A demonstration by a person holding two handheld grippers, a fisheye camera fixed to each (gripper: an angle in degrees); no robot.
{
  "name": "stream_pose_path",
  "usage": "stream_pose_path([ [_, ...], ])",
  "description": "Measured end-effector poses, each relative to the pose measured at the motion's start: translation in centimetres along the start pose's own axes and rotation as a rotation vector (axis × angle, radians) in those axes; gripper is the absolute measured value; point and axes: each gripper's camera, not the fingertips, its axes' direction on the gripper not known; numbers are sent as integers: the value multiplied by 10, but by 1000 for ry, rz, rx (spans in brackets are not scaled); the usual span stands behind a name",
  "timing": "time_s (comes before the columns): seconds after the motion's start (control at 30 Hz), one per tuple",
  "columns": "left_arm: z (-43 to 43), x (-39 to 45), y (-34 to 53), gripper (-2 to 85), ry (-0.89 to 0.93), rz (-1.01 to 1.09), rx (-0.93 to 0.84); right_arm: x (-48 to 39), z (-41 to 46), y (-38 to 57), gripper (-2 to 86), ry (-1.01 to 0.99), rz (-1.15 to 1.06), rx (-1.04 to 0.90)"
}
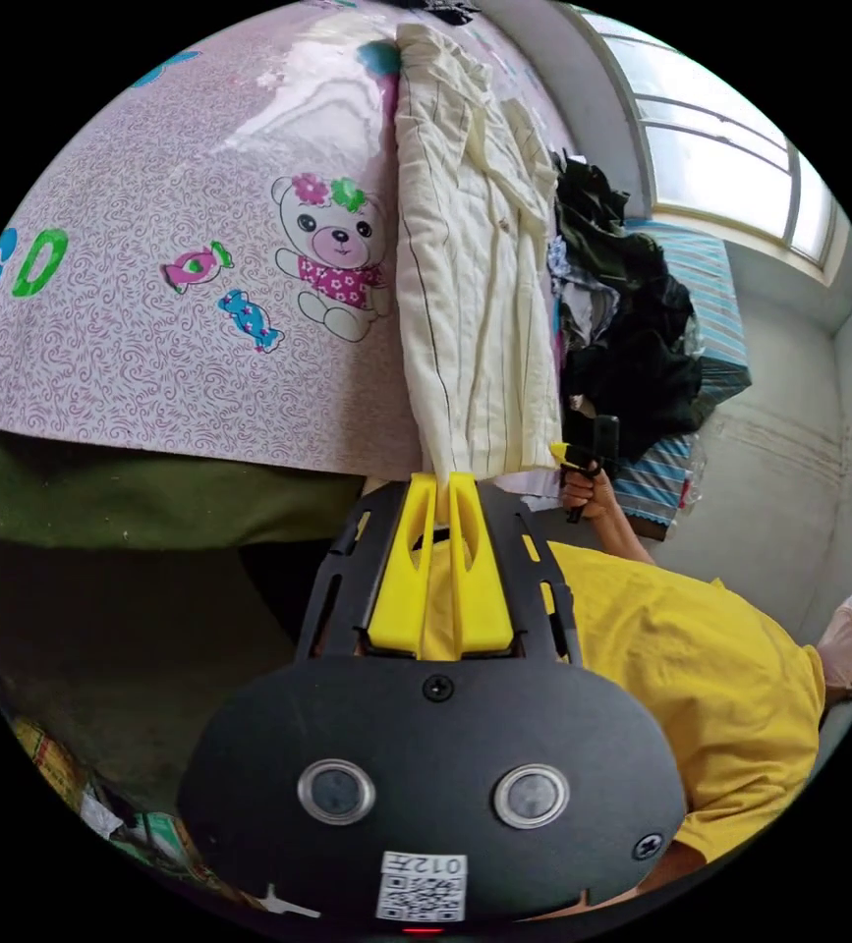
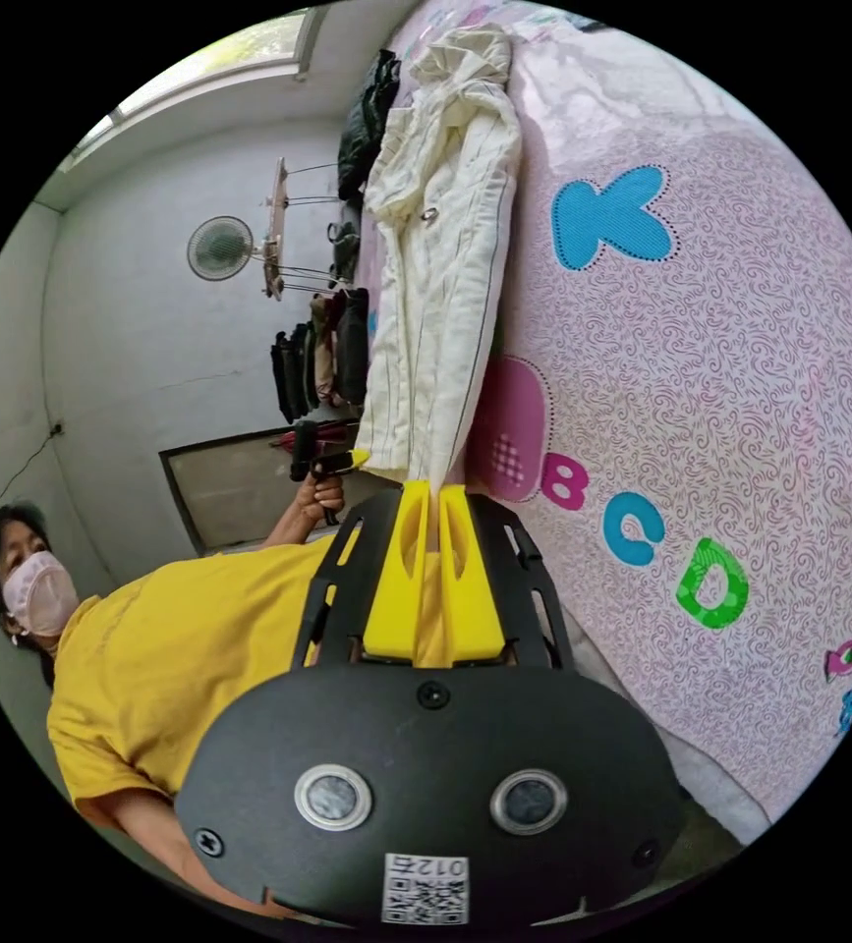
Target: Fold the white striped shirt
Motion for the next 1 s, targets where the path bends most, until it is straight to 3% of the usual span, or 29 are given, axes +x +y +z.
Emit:
stream_pose_path([
  [0.2,-54,40,14,5,197,73,63,-38,-41,4,15,-186,-83,33],
  [0.53,-142,107,-23,13,316,127,256,-123,-110,-60,12,-313,-210,202],
  [0.8,-212,167,-155,21,289,186,312,-188,-150,-199,11,-269,-244,286],
  [1.0,-247,183,-272,26,208,93,314,-210,-165,-329,19,-180,-159,307],
])
